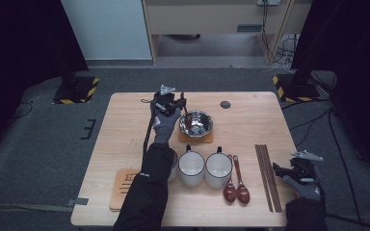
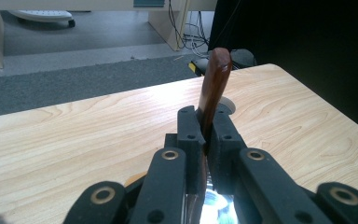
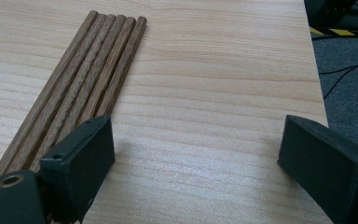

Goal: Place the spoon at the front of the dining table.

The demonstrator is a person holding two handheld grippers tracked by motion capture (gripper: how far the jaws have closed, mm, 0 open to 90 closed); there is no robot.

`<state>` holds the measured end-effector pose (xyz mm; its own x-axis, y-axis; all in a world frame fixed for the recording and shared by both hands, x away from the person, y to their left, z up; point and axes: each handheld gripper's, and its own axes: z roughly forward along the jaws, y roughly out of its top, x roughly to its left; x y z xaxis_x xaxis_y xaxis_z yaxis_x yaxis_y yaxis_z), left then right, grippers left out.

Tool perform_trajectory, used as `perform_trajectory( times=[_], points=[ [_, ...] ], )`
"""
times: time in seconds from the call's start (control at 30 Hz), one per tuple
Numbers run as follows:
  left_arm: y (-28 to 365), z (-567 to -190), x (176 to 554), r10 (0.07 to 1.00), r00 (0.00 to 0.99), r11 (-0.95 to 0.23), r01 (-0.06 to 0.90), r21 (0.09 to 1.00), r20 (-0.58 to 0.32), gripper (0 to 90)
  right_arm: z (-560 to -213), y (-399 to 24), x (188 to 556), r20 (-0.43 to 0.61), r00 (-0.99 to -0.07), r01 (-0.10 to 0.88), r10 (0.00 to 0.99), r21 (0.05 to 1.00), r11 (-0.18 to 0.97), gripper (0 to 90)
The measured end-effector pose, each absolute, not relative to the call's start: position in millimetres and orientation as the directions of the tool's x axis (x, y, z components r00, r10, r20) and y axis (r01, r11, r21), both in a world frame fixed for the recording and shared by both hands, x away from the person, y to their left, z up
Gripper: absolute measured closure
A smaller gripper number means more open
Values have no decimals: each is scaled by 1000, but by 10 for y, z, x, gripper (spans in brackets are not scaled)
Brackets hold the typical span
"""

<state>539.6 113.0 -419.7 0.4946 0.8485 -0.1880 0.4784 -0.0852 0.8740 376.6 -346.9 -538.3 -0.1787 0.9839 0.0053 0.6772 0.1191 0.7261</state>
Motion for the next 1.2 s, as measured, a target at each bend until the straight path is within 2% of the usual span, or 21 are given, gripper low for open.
perform_trajectory(
  times=[0.77,1.2],
  points=[
    [1152,-4276,5385,840,516,-143,506,850,-166,829,-5382,-3472,3763,6,-175,676,985,727,116,113],
    [1243,-4262,5352,848,518,-206,517,831,-113,775,-5382,-3474,3763,5,-175,676,985,728,117,114]
  ],
)
